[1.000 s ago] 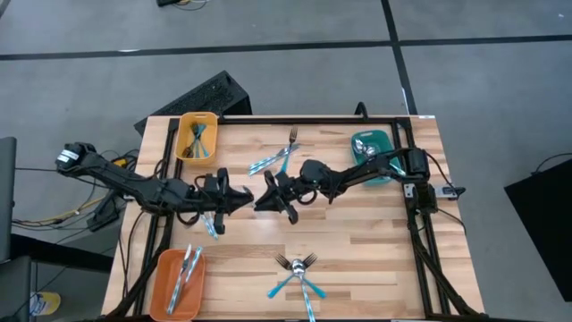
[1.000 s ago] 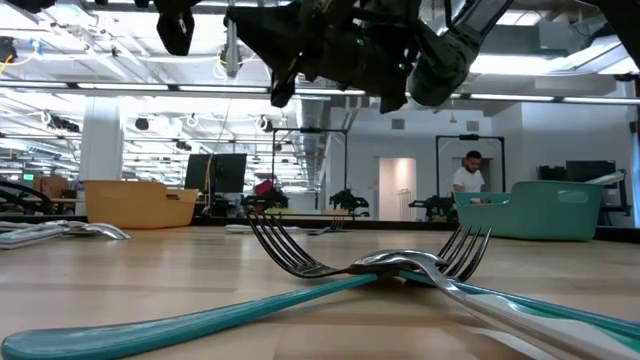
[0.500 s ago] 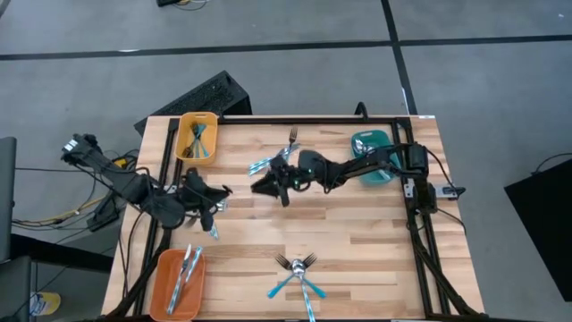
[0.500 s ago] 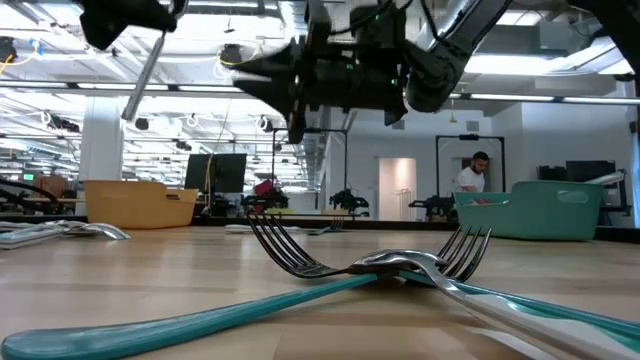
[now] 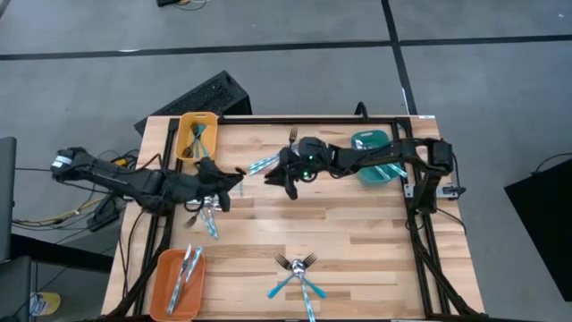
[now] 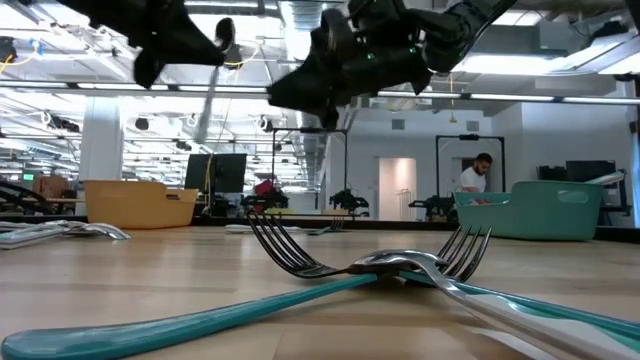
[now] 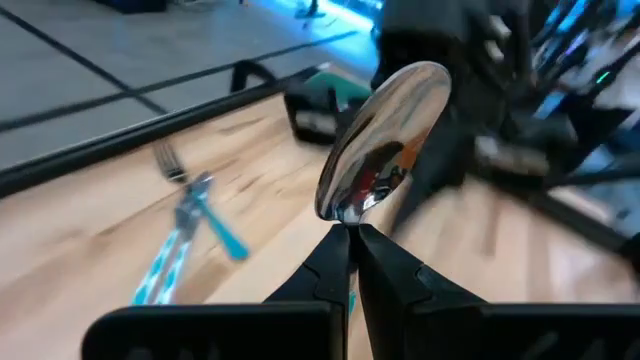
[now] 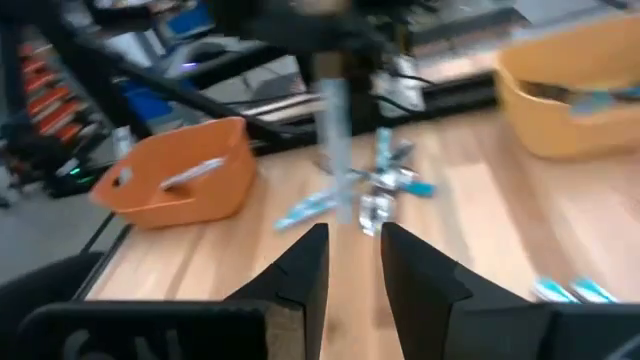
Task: Sort silverware by color (type)
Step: Put the white-blue spoon into the blue bin, then put the blue fork into the yellow bin
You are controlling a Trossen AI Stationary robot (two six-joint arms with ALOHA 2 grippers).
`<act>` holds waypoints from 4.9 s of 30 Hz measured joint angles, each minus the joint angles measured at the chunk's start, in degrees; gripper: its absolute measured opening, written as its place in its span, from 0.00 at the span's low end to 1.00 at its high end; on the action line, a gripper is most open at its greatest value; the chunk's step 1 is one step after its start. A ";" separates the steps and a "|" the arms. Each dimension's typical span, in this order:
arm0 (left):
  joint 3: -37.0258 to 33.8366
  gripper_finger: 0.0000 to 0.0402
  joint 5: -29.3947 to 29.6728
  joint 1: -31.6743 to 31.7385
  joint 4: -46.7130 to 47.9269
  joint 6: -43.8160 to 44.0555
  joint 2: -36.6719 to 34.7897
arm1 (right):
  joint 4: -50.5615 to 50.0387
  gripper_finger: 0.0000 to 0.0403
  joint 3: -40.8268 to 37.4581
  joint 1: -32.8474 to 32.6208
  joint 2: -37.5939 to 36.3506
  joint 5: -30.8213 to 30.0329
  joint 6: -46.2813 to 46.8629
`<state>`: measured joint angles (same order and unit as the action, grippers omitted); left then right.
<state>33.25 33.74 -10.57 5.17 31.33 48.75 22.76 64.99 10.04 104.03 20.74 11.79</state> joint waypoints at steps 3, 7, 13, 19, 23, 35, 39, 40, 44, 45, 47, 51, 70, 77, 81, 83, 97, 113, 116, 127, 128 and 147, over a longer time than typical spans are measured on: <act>-1.88 0.00 -2.52 3.16 -5.41 0.63 0.00 | 2.75 0.30 0.00 -1.56 1.05 0.11 -1.28; -4.95 0.00 -2.65 4.38 -12.03 1.31 0.30 | 9.22 0.38 0.15 -2.88 3.41 -0.45 -1.55; -7.32 0.00 -2.55 4.22 -19.59 2.66 2.21 | 14.19 0.54 2.78 -3.21 7.27 -3.36 0.45; -7.36 0.00 -2.93 4.22 -25.76 1.93 6.92 | 11.42 0.50 6.19 -3.30 9.27 -5.70 1.83; -7.35 0.00 -2.82 4.26 -26.07 2.69 7.66 | 7.04 0.30 5.84 -2.82 8.94 -7.22 1.62; -7.32 0.01 -1.80 4.33 -22.22 5.19 6.36 | 0.75 0.07 5.82 -1.02 7.44 -5.35 0.13; -7.23 0.05 -2.38 4.05 -16.71 7.01 3.80 | -3.18 0.07 3.48 -0.65 4.21 -9.12 -0.51; -7.23 0.07 -2.21 3.83 -14.75 7.76 3.24 | -5.02 0.07 2.85 -0.46 2.88 -10.52 -0.98; -7.23 0.14 -0.53 2.10 -9.05 10.04 0.24 | -14.25 0.07 0.12 0.29 -3.67 -16.91 -1.54; -7.23 0.16 0.07 1.33 -7.19 10.48 -0.23 | -17.83 0.07 -0.20 0.50 -5.21 -19.48 -1.66; -7.29 0.18 1.98 -0.77 -4.91 11.54 -0.36 | -27.73 0.07 -0.64 1.02 -8.08 -26.18 -2.10; -7.27 0.21 8.42 -6.13 -0.80 14.41 0.50 | -45.46 0.07 -0.66 1.14 -13.81 -41.45 -0.82; -7.29 0.21 24.13 -21.30 11.13 30.09 2.91 | -98.79 0.09 -0.99 14.67 -18.36 -48.20 15.81; -7.29 0.21 27.84 -25.62 12.09 34.65 5.46 | -100.25 0.15 -7.95 16.90 -18.27 -47.85 14.78; -7.29 0.21 29.09 -26.07 12.11 35.79 6.37 | -98.63 0.28 -10.24 17.45 -18.27 -47.83 14.80; -7.29 0.21 29.04 -26.07 12.16 36.66 6.49 | -97.48 0.36 -10.25 17.45 -18.29 -47.86 14.78; -7.29 0.21 29.13 -23.06 11.72 37.53 6.47 | -63.87 0.56 -4.39 12.62 -24.23 -47.51 8.40; -7.29 0.21 24.60 -20.15 9.47 38.54 6.75 | -46.38 0.42 21.18 24.17 9.99 -22.33 -0.14; -7.28 0.21 24.20 -20.52 8.83 38.56 6.75 | -53.44 0.45 28.11 25.20 15.83 -21.90 -2.14; -7.29 0.21 23.98 -21.68 8.89 38.29 6.75 | -58.51 0.58 37.64 27.57 24.84 -13.03 -4.95; -7.29 0.21 23.97 -21.68 8.96 38.28 6.75 | -58.49 0.58 38.07 27.88 25.36 -12.94 -4.91; -7.29 0.21 24.08 -21.68 8.96 38.25 6.75 | -59.82 0.32 40.63 28.86 28.57 -5.45 -9.32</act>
<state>25.96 57.82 -32.25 14.13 69.58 55.51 -37.06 105.62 38.90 132.60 15.29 2.47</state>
